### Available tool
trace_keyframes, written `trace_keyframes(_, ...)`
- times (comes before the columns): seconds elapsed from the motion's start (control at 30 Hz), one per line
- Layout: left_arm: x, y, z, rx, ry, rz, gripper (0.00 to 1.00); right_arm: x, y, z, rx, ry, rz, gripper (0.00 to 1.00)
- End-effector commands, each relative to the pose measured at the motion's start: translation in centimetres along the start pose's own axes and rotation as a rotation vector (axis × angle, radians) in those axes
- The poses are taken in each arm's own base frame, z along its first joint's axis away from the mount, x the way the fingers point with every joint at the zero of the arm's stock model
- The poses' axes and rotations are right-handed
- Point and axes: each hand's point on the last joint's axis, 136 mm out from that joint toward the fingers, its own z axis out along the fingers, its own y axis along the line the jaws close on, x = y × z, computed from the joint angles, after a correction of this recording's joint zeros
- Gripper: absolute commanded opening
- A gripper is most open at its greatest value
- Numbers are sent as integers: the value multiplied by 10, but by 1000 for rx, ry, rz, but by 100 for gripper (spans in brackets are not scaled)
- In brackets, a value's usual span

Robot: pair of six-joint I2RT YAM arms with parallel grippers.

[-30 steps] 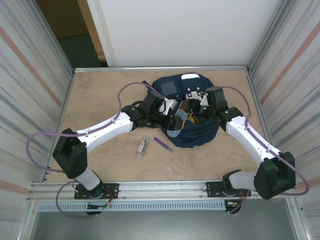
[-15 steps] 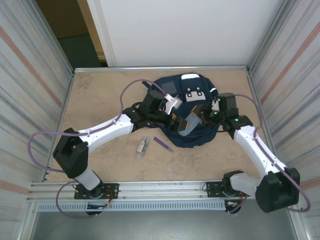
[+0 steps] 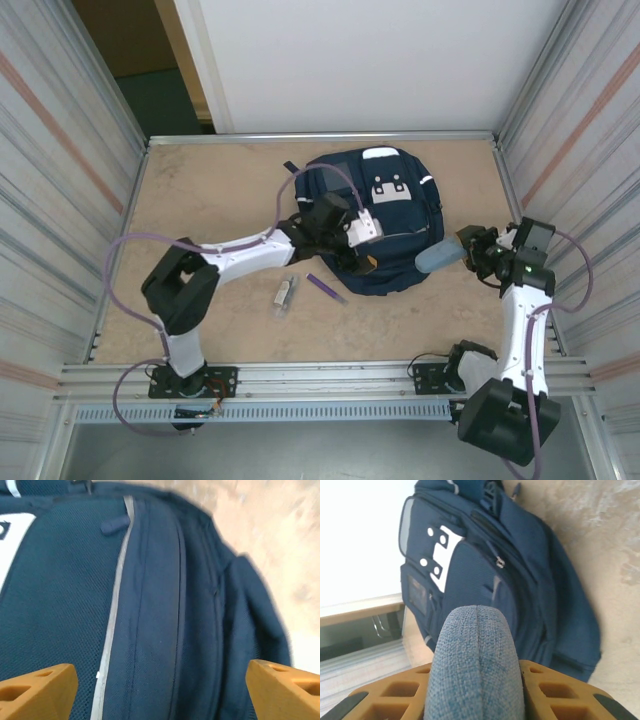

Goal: Pack the student bag

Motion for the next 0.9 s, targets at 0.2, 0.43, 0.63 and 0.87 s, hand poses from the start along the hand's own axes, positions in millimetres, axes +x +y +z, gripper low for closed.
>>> trace_keyframes(0.2, 7, 51, 35, -340, 106, 163, 37, 11, 2, -8, -45, 35, -49, 23)
trace_keyframes(0.43, -26, 36, 18, -241, 16, 110, 5, 18, 5, -11, -63, 55, -50, 24)
trace_keyframes(0.63, -82, 56, -26, -290, -61, 51, 0, 36, 8, -2, -45, 103, -80, 25)
trace_keyframes(0.87, -134, 118, -79, -270, -212, -329, 0, 62, 14, 22, -69, 139, -83, 24)
